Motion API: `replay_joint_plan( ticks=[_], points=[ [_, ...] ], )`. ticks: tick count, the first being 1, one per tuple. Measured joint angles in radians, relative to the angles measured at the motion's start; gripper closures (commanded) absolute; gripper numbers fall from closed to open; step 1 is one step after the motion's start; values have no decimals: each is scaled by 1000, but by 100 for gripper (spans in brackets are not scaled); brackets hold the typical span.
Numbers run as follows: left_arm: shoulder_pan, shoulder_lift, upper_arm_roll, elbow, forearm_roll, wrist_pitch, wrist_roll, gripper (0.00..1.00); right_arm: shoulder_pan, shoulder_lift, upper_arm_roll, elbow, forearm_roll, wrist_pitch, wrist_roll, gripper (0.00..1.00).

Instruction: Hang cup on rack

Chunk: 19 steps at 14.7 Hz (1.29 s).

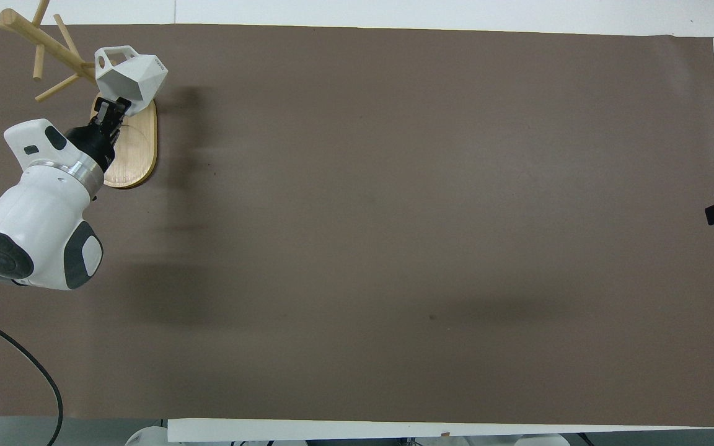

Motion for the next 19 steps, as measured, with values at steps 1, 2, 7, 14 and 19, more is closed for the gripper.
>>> replay_joint_plan(
  ticks=[1,2,7,14,19],
  points=[
    [13,0,0,-1,0,-4,0,91,0,0,-5,-1,0,0,0,0],
    [23,0,1,-1,0,-12,0,24,0,0,-13,-2,0,0,0,0],
    [34,-12,1,56,0,-191,-1,0,0,0,-36,-7,0,0,0,0],
    [34,-246,-7,157,1,-853,29,0,2,1,-44,-18,0,0,9,0],
    [31,-314,-16,362,-95,-1399,366,0,7,3,-44,-25,0,0,9,0]
  ],
)
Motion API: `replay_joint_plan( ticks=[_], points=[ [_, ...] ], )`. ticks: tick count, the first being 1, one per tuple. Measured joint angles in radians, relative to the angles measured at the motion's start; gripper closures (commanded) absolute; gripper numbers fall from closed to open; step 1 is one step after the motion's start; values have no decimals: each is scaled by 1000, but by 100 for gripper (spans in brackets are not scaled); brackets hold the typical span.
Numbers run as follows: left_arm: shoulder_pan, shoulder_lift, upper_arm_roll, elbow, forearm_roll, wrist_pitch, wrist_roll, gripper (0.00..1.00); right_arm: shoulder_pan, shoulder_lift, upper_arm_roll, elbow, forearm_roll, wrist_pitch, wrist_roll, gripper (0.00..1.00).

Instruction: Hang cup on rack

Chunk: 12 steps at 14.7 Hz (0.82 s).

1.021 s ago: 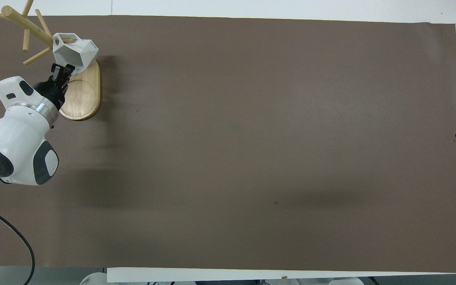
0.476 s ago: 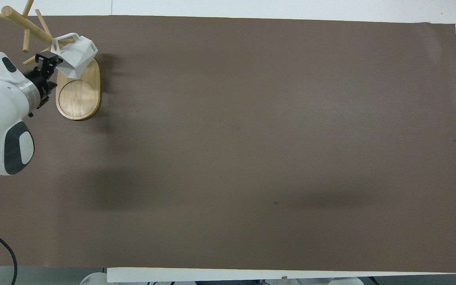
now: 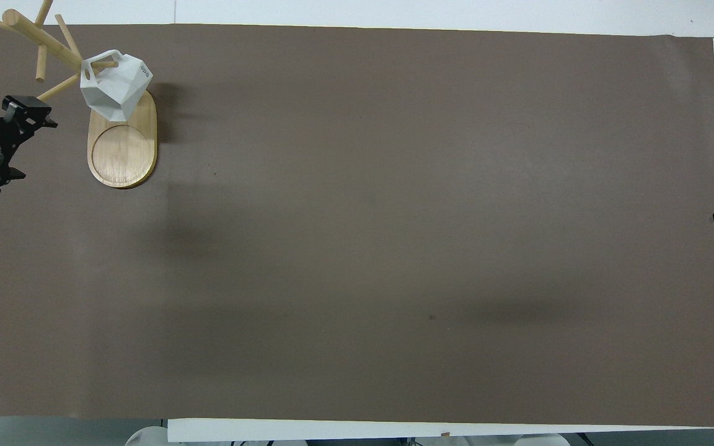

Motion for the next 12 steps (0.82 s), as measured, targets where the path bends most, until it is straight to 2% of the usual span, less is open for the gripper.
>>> replay_joint_plan(
  ticks=[3,5,8,12],
  points=[
    [2,26,4,174,-82,-303,342,0,0,0,0,0,0,0,0,0],
    [2,59,7,264,-93,-433,541,0,0,0,0,0,0,0,0,0],
    [3,97,11,324,-93,-503,791,0,0,0,0,0,0,0,0,0],
    [4,109,17,334,-93,-510,933,0,0,0,0,0,0,0,0,0]
  ],
)
